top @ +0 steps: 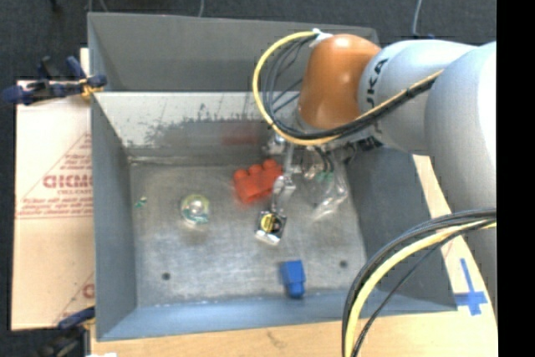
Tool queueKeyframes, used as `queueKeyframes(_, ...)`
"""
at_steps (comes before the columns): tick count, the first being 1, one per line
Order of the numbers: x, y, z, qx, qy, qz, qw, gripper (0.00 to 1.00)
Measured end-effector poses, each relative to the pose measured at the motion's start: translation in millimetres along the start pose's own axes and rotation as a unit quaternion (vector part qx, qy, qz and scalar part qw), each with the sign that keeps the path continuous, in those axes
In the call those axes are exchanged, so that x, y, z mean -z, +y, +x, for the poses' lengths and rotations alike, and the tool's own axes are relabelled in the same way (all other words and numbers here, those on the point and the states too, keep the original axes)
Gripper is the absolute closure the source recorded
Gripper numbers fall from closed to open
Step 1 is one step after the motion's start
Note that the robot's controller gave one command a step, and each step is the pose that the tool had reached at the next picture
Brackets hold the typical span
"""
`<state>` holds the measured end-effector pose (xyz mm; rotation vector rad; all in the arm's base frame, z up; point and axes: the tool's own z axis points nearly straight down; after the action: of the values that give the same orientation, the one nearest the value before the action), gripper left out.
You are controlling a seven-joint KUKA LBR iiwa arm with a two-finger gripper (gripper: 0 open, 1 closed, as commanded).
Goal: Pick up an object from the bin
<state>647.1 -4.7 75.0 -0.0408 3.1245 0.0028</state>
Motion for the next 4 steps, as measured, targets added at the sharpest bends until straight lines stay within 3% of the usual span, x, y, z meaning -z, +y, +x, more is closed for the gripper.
queueKeyframes(1,2.0,-0.5,-2.3,0.000,0.0033,0.000,1.0000,0.00)
queueKeyframes(2,0.5,28.5,-0.6,-0.041,0.0016,0.002,0.9992,0.00)
queueKeyframes(3,2.3,28.8,-2.5,-0.041,-0.0022,0.001,0.9991,1.00)
queueKeyframes(4,28.1,27.4,-5.1,-0.042,0.0043,0.002,0.9991,1.00)
